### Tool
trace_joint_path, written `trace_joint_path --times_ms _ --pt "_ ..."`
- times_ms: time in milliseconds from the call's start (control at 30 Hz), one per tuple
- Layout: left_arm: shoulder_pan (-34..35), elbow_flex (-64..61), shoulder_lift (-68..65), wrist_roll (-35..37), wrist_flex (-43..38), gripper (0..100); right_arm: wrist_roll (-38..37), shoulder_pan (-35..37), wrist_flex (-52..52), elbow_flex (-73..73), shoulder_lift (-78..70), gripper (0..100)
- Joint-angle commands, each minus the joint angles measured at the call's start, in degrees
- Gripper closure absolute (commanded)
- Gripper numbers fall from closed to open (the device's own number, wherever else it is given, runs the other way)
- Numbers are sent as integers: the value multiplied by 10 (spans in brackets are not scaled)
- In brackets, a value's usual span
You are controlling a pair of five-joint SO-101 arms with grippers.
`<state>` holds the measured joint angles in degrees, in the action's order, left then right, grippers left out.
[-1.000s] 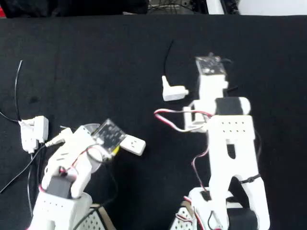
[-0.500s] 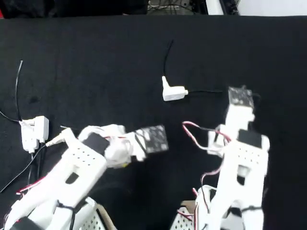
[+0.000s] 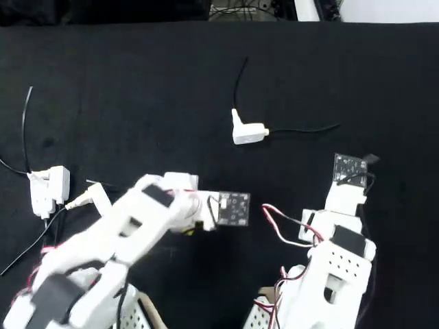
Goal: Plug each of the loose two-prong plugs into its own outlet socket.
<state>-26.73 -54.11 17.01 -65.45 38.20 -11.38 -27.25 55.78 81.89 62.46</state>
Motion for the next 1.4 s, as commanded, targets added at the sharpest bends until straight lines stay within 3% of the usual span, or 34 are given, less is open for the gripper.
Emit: trace_joint_path --times_ms 0,100,233,400,633,800,900,1167,1300,1367 --pt "14 77 -102 -8 44 726 -1 -13 -16 1 9 987" --pt "17 109 -110 -8 88 745 -1 -13 -17 1 9 987" --pt "38 116 -91 -3 75 855 -1 -13 -16 0 9 987" --pt "44 138 -91 54 75 973 -1 -13 -15 0 9 987" --pt "40 187 -86 172 111 970 -1 -13 -15 0 9 987" --pt "25 320 -100 349 308 966 -1 -12 -15 2 9 987" --pt "25 355 -145 404 331 952 -1 -9 -15 4 9 987" --pt "30 468 -339 409 317 735 -2 -9 -14 5 9 987" --pt "60 559 -383 404 380 708 -5 -9 -14 5 9 987" --pt "76 584 -393 353 407 709 -5 -9 -14 5 9 987"
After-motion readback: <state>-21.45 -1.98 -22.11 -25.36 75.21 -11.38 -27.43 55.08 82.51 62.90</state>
